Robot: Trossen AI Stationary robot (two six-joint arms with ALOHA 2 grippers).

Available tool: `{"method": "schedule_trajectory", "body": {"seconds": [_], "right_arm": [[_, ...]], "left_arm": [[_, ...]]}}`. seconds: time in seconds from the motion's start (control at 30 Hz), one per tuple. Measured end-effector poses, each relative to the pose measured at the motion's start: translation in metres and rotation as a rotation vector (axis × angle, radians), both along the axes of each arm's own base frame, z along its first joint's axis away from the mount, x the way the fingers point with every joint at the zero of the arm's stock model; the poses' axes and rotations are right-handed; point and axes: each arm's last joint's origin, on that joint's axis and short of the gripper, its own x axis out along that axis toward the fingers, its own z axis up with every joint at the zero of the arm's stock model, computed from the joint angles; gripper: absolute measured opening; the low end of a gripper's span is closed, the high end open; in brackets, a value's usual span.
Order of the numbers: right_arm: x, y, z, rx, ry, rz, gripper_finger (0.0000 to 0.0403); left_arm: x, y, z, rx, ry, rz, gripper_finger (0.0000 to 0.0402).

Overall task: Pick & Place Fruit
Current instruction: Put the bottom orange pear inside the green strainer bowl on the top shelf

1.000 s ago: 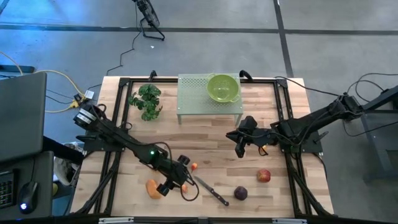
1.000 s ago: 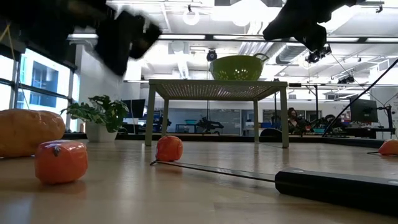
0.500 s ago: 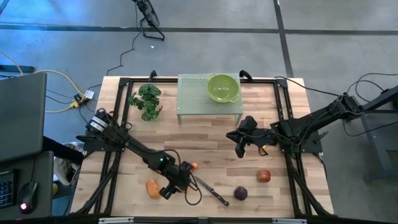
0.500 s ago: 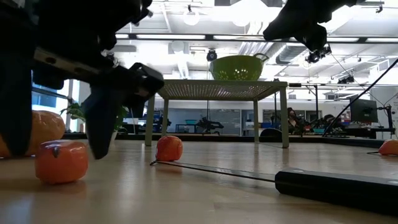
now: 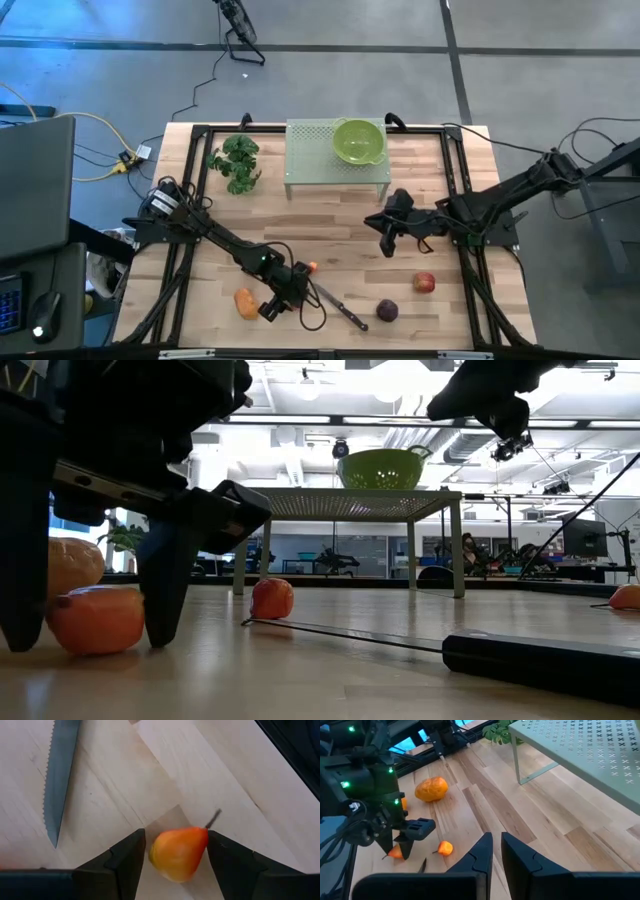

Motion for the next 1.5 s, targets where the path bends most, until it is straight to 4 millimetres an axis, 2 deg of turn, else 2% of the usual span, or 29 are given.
{"method": "schedule_trajectory", "body": {"seconds": [0.17, 0.4, 0.5, 0.8, 1.17, 1.37, 1.5], "right_arm": [[0.000, 0.000, 0.000, 0.000, 0.000, 0.002, 0.0032], [0.000, 0.001, 0.000, 0.000, 0.000, 0.003, 0.0032], [0.000, 0.001, 0.000, 0.000, 0.001, 0.003, 0.0032], [0.000, 0.001, 0.000, 0.000, 0.002, 0.003, 0.0032], [-0.005, 0.013, -0.001, -0.002, 0.006, 0.059, 0.0032], [-0.008, 0.020, -0.001, -0.004, 0.010, 0.092, 0.0032], [-0.009, 0.023, -0.001, -0.007, 0.011, 0.104, 0.0032]], "left_arm": [[0.000, 0.000, 0.000, 0.000, 0.008, 0.005, 0.0202], [-0.001, 0.001, 0.000, 0.003, 0.010, 0.009, 0.0144], [-0.001, 0.001, 0.000, 0.004, 0.011, 0.009, 0.0132], [0.000, 0.000, 0.001, 0.006, 0.018, 0.010, 0.0132], [0.008, -0.003, 0.020, 0.073, 0.049, -0.004, 0.0132], [0.012, 0.007, 0.029, 0.078, 0.030, 0.005, 0.0132], [0.012, 0.020, 0.042, 0.084, 0.019, 0.027, 0.0132]]}}
